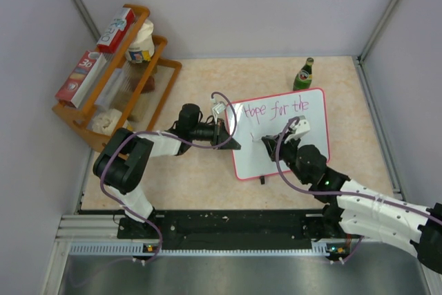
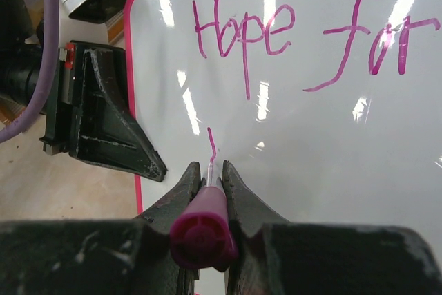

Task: Write a sentence on the whiteboard

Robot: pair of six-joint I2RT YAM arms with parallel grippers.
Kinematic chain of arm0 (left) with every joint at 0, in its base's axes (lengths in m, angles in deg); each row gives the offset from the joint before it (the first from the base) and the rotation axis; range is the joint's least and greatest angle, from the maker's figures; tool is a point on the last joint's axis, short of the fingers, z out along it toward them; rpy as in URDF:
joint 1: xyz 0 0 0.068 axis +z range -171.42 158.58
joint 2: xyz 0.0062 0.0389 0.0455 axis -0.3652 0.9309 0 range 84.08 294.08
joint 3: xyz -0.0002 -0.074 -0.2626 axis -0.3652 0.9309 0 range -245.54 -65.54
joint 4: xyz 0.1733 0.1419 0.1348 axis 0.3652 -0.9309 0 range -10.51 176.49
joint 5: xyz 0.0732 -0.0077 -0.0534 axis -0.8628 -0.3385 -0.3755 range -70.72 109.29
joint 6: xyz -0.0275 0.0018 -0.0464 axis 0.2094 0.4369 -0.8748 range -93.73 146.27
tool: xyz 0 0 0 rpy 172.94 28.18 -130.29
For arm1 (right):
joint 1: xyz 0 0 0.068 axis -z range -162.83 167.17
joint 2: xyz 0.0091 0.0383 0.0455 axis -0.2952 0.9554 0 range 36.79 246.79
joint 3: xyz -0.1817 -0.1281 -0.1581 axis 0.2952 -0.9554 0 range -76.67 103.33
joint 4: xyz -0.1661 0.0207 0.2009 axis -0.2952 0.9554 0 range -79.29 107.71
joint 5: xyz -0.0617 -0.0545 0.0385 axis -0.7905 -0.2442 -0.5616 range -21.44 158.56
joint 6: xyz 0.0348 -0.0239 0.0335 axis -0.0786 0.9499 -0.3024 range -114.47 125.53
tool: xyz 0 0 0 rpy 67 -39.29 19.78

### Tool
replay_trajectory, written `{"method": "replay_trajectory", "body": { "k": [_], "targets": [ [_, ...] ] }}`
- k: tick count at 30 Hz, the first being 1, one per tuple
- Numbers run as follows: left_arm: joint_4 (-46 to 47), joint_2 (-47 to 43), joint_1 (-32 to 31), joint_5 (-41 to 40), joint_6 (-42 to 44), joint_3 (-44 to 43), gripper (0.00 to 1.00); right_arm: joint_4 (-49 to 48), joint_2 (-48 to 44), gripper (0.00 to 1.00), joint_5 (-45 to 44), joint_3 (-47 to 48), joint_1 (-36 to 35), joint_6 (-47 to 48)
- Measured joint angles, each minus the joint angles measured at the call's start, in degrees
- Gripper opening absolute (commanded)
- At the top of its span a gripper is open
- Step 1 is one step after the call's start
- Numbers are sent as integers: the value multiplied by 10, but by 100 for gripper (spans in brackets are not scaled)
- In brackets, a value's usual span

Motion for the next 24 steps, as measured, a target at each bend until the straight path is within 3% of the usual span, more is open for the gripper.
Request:
{"method": "replay_trajectory", "body": {
  "k": [24],
  "targets": [
    [-1,0,0,0,0,0,0,5,-5,0,-3,-6,0,-14]
  ]
}}
